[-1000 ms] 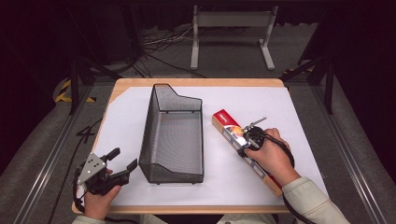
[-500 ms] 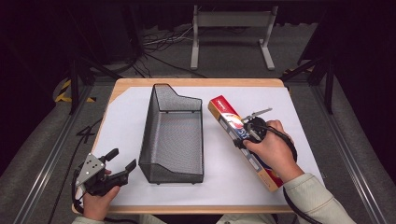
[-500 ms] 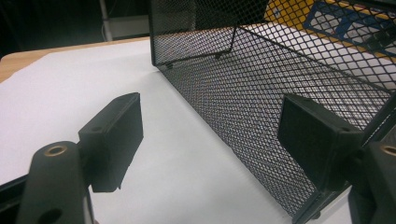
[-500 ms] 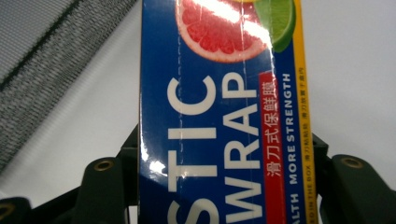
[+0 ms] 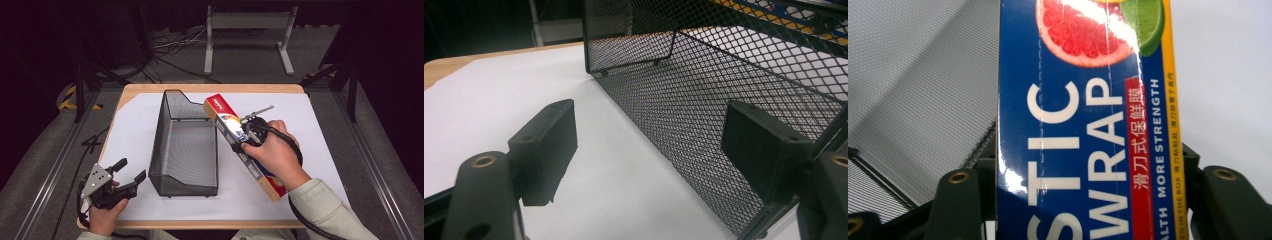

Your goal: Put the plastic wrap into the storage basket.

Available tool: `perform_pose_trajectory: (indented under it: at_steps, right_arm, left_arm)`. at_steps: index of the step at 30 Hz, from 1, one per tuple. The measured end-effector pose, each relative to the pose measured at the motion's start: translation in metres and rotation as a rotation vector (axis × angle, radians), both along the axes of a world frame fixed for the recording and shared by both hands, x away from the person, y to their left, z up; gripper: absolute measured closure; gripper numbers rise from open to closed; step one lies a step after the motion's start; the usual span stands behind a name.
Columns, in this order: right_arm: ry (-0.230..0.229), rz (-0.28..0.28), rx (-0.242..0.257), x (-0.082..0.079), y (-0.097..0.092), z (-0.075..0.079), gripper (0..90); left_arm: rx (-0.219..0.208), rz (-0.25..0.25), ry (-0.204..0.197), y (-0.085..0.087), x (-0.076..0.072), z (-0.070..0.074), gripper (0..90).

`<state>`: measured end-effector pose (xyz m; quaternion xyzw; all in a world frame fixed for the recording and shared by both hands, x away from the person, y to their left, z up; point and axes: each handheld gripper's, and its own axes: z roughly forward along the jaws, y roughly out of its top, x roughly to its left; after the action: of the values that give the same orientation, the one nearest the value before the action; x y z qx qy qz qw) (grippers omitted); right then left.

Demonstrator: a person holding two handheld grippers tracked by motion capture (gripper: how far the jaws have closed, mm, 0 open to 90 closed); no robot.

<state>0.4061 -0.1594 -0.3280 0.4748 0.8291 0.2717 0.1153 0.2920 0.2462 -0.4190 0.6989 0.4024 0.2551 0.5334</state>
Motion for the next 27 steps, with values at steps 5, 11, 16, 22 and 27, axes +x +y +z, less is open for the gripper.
perform_pose_trajectory:
  at_steps: [5,11,16,22,27]
  right_arm:
    - [0.005,0.005,0.000,-0.001,0.013,0.010,40.1]
    - [0.010,0.008,0.006,0.000,0.026,0.016,40.1]
    - [0.026,0.007,0.009,0.002,0.040,0.017,40.0]
    - [0.040,0.022,0.011,0.004,0.060,0.016,40.0]
    - [0.057,0.010,0.039,0.008,0.074,0.013,40.0]
  left_arm:
    - [0.001,-0.004,0.000,-0.002,0.002,0.000,23.3]
    - [0.000,-0.005,0.000,-0.003,0.004,0.001,23.4]
    - [0.000,-0.005,-0.003,-0.004,0.006,0.001,23.6]
    - [-0.007,0.002,-0.007,-0.001,0.003,0.001,23.6]
    - [-0.014,0.010,-0.006,0.003,0.001,0.002,23.6]
